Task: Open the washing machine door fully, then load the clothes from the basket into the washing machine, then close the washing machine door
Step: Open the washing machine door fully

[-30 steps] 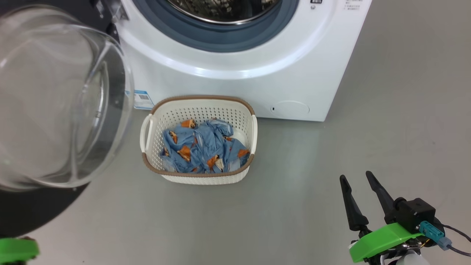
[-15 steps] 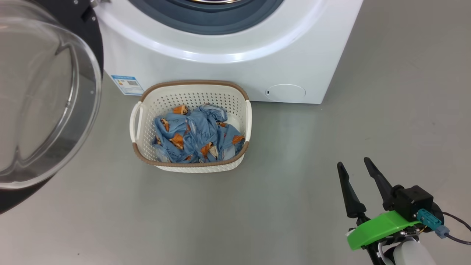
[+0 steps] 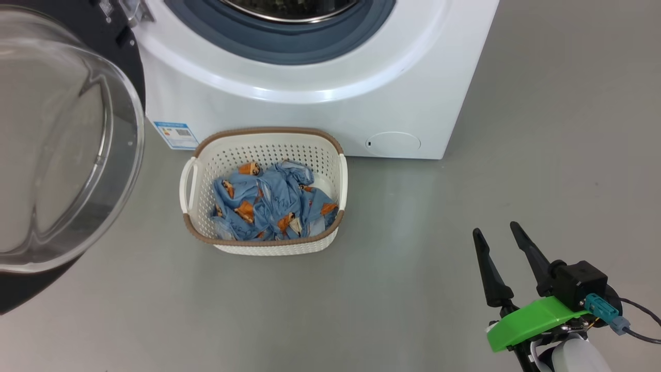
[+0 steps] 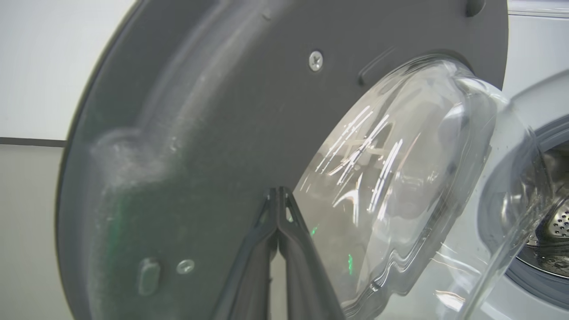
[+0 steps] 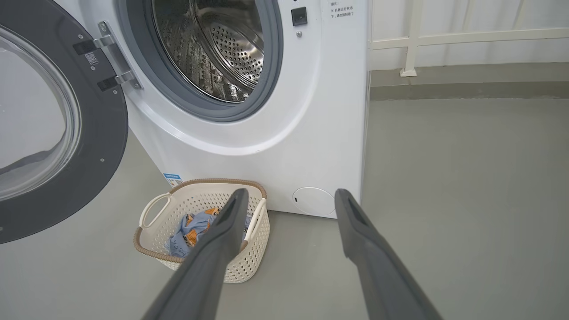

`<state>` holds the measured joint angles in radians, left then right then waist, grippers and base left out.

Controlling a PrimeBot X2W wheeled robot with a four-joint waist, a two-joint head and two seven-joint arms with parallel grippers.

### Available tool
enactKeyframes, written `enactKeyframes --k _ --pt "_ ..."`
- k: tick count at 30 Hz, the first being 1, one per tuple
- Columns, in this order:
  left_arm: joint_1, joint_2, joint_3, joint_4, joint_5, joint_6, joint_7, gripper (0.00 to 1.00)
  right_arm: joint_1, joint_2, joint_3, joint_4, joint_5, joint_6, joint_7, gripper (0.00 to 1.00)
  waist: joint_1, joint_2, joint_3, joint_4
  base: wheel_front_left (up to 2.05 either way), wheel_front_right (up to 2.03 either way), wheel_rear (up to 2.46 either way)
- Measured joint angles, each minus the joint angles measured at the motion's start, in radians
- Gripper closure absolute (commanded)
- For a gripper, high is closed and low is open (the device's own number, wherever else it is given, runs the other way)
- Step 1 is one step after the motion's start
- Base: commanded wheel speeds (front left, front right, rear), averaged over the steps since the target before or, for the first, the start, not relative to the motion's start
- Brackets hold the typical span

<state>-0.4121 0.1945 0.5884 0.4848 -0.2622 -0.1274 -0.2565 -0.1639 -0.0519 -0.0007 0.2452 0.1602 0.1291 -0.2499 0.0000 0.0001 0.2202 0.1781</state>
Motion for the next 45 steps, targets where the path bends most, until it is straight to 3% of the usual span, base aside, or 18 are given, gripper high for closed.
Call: enactKeyframes --k 4,6,7,8,22,36,45 --pt "0.058 -0.023 -0.026 -0.054 0.015 0.000 0.000 1.00 0.003 0.000 0.002 -0.003 0.003 0.000 0.000 0.00 0.0000 0.0000 -0.021 0.001 0.00 0.00 0.00" --pt "0.083 -0.034 -0.043 -0.078 0.015 0.000 0.000 0.54 0.006 0.000 0.002 -0.003 0.012 0.000 0.000 0.00 0.0000 0.0000 -0.030 0.001 0.00 0.00 0.00" --pt "0.098 -0.039 -0.053 -0.093 0.014 0.000 0.000 0.05 0.009 0.000 0.002 -0.004 0.014 0.000 0.000 0.00 0.0000 0.0000 -0.034 0.001 0.00 0.00 0.00" --pt "0.112 -0.047 -0.062 -0.110 0.014 0.000 0.000 0.00 0.013 0.000 0.002 -0.004 0.019 0.000 0.000 0.00 0.0000 0.0000 -0.038 0.000 0.00 0.00 0.00" --pt "0.278 -0.093 -0.198 -0.289 0.011 0.000 0.000 0.00 0.040 0.000 0.011 -0.025 0.028 0.000 0.000 0.00 0.0000 0.0000 -0.076 -0.043 0.00 0.00 0.00" --pt "0.397 -0.083 -0.414 -0.392 -0.005 0.000 0.000 0.00 0.087 0.001 0.025 -0.063 0.028 0.000 0.000 0.00 0.0000 0.0000 -0.129 -0.117 0.00 0.00 0.00" --pt "0.454 -0.071 -0.499 -0.413 -0.005 0.000 0.000 0.00 0.138 0.001 0.033 -0.096 0.028 0.000 0.000 0.00 0.0000 0.0000 -0.167 -0.152 0.00 0.00 0.00"
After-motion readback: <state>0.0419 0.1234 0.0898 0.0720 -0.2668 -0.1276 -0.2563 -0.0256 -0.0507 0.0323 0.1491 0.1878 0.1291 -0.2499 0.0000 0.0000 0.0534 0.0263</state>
